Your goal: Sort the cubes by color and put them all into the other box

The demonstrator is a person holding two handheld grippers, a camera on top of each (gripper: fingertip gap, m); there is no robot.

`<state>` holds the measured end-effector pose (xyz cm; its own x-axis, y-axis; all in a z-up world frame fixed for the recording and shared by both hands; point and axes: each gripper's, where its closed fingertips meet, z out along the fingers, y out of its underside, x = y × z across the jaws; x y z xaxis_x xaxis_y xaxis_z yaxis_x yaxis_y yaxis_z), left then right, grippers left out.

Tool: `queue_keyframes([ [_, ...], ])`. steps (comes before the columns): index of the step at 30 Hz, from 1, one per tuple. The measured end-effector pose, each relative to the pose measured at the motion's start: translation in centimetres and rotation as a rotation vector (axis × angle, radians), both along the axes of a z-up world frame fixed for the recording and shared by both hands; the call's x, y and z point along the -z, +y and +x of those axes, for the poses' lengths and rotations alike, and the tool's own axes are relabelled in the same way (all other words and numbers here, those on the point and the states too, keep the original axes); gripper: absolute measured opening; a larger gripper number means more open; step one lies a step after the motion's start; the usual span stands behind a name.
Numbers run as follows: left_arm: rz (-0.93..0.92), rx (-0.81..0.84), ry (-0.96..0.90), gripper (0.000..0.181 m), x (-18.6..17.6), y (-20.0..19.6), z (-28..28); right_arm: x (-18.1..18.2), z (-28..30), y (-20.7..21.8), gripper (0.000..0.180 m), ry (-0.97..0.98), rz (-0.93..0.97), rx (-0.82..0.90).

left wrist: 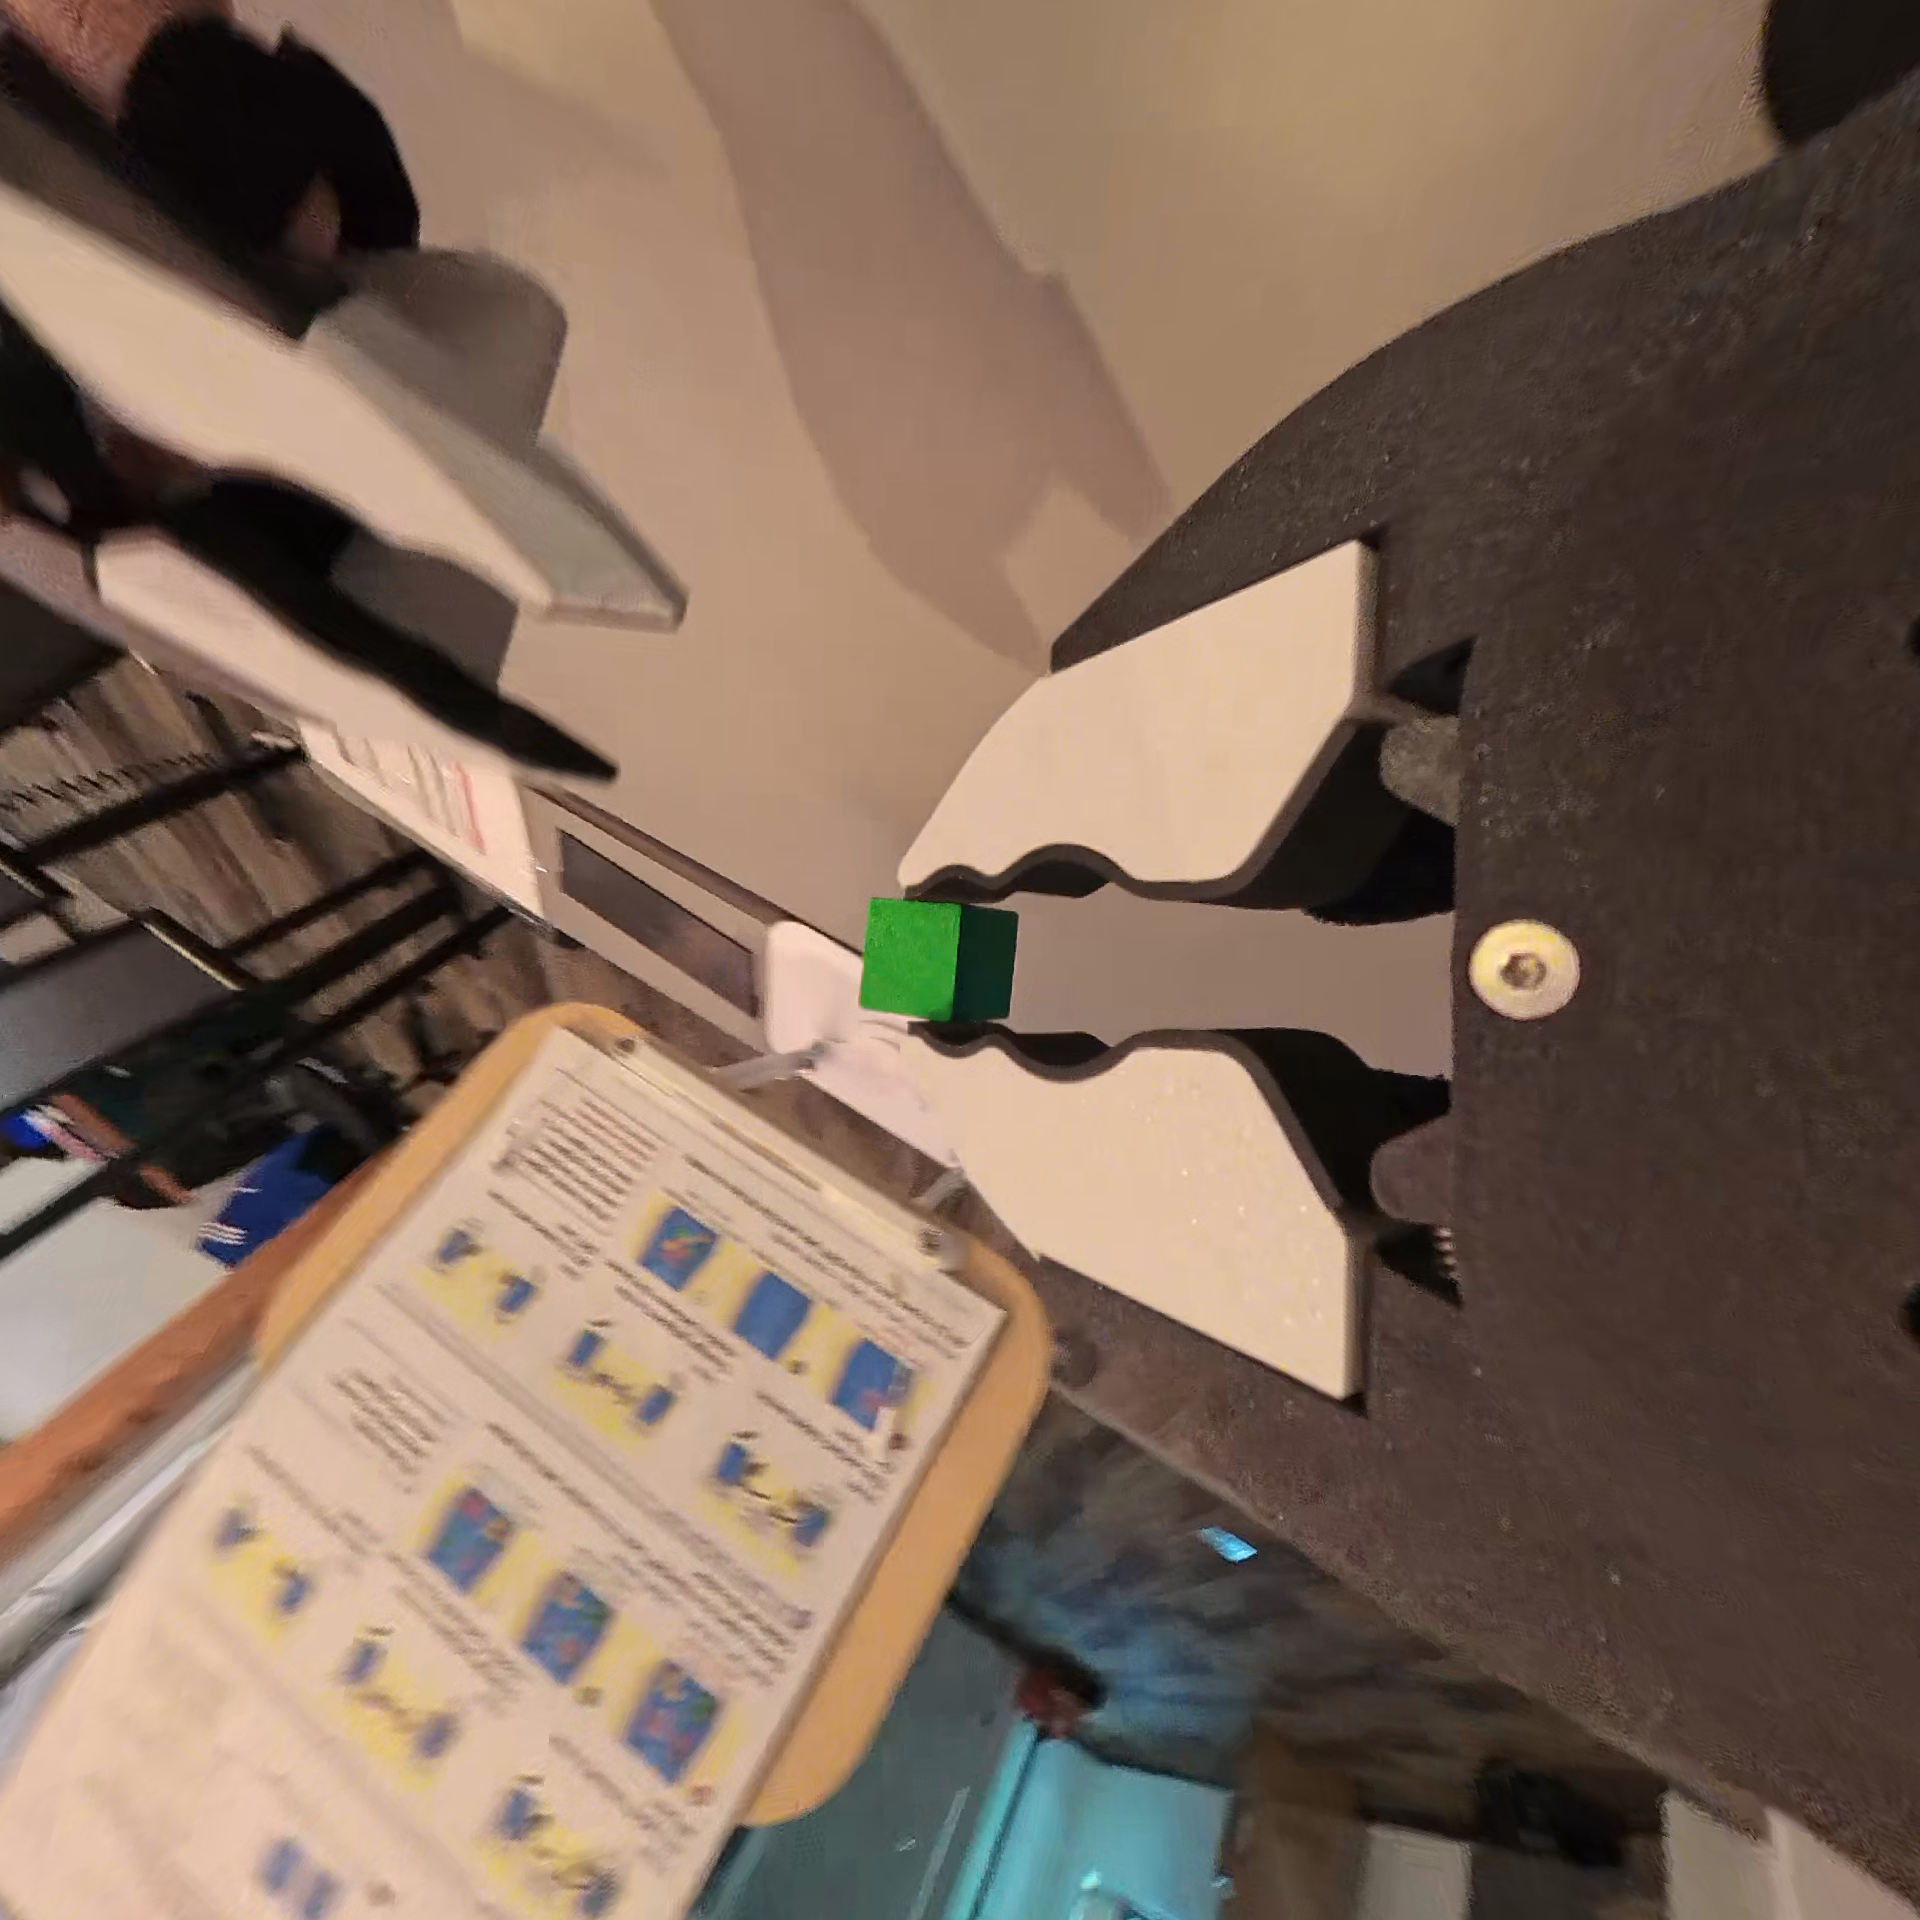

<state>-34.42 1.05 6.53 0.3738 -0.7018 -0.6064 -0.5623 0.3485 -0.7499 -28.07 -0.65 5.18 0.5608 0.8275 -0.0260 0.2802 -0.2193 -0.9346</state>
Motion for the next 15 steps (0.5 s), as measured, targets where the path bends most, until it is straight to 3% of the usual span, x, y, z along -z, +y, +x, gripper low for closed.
queue_keyframes([
  [4,0.084,0.097,-0.034,0.021,0.0,-1.6,3.5,-1.6,-0.2,-0.9,0.051,0.191,-0.106,-0.063],
  [9,0.154,0.213,-0.042,0.021,-0.2,-4.0,5.8,-1.3,-1.2,-2.0,0.053,0.293,-0.257,-0.182],
  [15,0.168,0.288,-0.067,0.021,-0.6,-5.8,6.3,-1.0,-2.4,-3.9,0.037,0.315,-0.349,-0.323],
])
